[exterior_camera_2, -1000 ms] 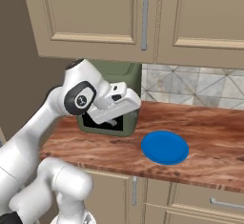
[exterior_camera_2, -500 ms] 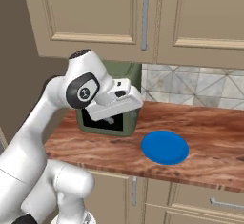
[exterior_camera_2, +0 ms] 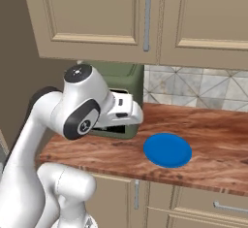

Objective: Pull the toaster oven rack outwards. Pick up the baguette from the plate and place it on the toaster oven rack. Close the toaster oven door fully and set the temperature to the lowest setting.

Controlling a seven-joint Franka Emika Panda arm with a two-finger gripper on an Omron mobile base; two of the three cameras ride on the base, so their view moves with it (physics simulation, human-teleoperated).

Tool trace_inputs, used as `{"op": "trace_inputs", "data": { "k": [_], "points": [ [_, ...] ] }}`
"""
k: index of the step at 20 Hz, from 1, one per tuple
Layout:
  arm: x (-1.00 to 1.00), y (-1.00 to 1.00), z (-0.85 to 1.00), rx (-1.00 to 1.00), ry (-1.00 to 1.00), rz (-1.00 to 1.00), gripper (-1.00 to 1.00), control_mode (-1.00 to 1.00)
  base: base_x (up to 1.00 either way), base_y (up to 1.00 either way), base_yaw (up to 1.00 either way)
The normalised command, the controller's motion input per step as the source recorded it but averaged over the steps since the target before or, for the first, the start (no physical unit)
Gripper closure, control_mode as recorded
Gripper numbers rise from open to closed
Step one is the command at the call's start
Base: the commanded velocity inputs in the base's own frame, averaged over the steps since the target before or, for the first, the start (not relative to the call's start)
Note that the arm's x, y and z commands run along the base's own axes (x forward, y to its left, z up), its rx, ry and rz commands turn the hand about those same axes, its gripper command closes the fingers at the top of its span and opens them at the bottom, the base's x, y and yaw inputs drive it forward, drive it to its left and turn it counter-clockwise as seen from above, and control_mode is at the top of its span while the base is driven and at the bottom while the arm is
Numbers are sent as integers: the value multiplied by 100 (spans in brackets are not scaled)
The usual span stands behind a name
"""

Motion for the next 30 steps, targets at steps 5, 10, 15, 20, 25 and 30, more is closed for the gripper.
{"op": "trace_inputs", "data": {
  "k": [5, 10, 15, 20, 25, 30],
  "points": [
    [-33, 53, 12, 14, -11, 6, -100, -100, 0, 0, 0],
    [-16, 41, 15, 15, -13, 3, -100, -100, 0, 0, 0],
    [-5, 35, 25, 11, -16, 0, -100, -100, 0, 0, 0],
    [-1, 4, 1, 3, -1, 0, -100, -100, 0, 0, 0],
    [6, 1, 3, 0, 0, 0, -100, -100, 0, 0, 0],
    [11, 16, 32, 0, -4, 0, -100, -100, 0, 0, 0]
  ]
}}
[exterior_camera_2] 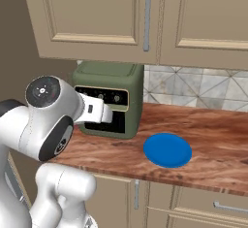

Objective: Pull the toaster oven rack outwards. Pick up the baguette from the plate and place it on the toaster oven rack. Close the toaster oven door fully and set the temperature to the lowest setting.

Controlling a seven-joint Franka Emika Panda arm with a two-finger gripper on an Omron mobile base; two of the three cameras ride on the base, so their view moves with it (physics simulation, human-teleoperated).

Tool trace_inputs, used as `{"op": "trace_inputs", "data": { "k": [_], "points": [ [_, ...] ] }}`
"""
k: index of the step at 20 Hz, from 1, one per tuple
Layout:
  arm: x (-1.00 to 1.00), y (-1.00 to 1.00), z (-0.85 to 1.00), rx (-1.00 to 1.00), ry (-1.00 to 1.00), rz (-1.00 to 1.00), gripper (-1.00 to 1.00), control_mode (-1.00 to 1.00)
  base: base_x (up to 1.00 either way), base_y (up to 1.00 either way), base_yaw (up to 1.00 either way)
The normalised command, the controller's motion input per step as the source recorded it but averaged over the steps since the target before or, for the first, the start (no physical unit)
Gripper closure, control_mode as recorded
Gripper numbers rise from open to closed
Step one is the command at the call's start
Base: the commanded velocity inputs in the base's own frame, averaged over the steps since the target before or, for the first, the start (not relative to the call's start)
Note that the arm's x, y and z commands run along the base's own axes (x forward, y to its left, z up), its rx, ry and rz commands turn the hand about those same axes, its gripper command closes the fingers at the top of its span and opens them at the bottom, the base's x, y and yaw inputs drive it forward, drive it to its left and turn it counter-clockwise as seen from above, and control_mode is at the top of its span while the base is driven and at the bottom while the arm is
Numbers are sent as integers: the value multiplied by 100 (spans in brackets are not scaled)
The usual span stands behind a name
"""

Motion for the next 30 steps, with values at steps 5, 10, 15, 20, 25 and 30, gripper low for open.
{"op": "trace_inputs", "data": {
  "k": [5, 10, 15, 20, 25, 30],
  "points": [
    [16, 27, 47, 0, -6, 0, -100, -100, 0, 0, 0],
    [16, 25, 32, 0, -9, 0, -100, -100, 0, 0, 0],
    [10, 21, 7, 2, -12, 0, -100, -100, 0, 0, 0],
    [14, 15, 0, 1, -10, 0, -100, -100, 0, 0, 0],
    [23, 11, 0, 2, -10, 0, -100, -100, 0, 0, 0],
    [39, 12, -14, 0, -3, 0, -100, -100, 0, 0, 0]
  ]
}}
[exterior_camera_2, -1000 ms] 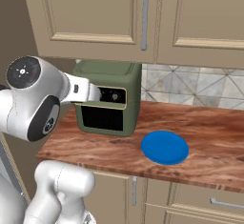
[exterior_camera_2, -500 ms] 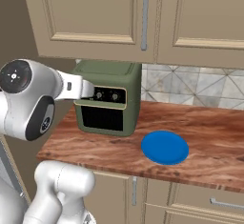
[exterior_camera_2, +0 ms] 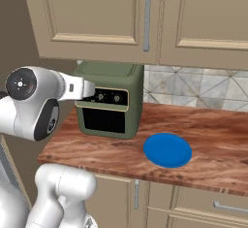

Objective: Pull the toaster oven rack outwards. Pick up the baguette from the plate and place it on the toaster oven rack. Close the toaster oven door fully and set the temperature to the lowest setting.

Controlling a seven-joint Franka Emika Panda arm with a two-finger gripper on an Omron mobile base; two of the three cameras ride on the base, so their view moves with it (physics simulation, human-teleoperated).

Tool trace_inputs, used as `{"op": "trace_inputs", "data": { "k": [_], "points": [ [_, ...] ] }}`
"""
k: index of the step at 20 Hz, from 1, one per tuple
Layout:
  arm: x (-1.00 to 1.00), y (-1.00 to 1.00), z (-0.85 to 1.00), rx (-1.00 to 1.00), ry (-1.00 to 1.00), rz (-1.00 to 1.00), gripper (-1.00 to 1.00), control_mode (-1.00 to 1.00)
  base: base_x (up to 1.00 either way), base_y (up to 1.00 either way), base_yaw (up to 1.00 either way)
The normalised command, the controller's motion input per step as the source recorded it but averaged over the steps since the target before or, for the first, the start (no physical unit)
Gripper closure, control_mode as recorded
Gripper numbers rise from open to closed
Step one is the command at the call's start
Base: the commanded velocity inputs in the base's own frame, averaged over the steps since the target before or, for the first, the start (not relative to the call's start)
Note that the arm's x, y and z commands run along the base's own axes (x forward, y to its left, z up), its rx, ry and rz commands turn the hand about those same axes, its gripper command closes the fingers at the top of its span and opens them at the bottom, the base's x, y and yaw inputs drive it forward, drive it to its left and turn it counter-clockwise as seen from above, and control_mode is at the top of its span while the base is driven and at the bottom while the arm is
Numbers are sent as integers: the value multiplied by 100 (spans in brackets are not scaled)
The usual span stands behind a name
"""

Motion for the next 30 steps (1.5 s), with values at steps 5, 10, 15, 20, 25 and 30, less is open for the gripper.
{"op": "trace_inputs", "data": {
  "k": [5, 10, 15, 20, 25, 30],
  "points": [
    [34, 2, -17, 0, -1, 0, -100, -100, 0, 0, 0],
    [27, 0, -9, 0, 0, 0, -100, -100, 0, 0, 0],
    [27, 0, -14, 0, 0, 0, -100, -100, 0, 0, 0],
    [24, 0, -20, 0, -2, 0, -100, -100, 0, 0, 0],
    [21, 0, -16, 0, -2, 0, -100, -100, 0, 0, 0],
    [21, 0, -13, 0, -3, 0, -100, -100, 0, 0, 0]
  ]
}}
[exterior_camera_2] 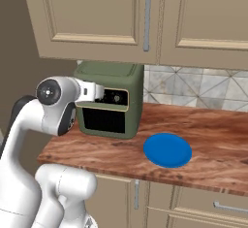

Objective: Pull the toaster oven rack outwards. Pick up the baguette from the plate and place it on the toaster oven rack. Close the toaster oven door fully and set the temperature to the lowest setting.

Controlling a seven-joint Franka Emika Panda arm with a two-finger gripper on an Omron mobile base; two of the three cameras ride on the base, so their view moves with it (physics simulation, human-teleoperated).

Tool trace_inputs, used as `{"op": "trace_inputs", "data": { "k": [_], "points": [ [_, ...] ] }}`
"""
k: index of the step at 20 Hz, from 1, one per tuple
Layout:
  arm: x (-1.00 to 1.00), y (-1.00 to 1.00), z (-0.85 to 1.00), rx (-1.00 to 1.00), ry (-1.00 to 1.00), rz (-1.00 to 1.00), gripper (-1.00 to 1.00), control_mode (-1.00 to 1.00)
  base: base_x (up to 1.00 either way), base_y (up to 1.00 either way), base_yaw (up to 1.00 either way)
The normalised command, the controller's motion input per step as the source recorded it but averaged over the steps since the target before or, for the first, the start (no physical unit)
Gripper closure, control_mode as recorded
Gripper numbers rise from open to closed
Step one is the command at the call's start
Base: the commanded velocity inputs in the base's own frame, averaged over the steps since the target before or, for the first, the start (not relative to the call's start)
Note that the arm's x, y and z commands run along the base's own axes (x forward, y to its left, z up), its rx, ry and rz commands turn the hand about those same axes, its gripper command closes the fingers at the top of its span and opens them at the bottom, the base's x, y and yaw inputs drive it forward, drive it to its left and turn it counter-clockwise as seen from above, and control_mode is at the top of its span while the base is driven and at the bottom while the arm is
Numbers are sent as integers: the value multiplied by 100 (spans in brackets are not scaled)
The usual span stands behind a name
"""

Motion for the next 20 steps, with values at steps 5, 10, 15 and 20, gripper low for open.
{"op": "trace_inputs", "data": {
  "k": [5, 10, 15, 20],
  "points": [
    [8, 0, -4, 0, -4, 0, -100, -100, 0, 0, 0],
    [0, 13, 0, 0, -2, 0, -100, -100, 0, 0, 0],
    [2, 32, -4, 2, 0, -2, -100, -100, 0, 0, 0],
    [11, 21, -9, 5, 0, -3, -100, -100, 0, 0, 0]
  ]
}}
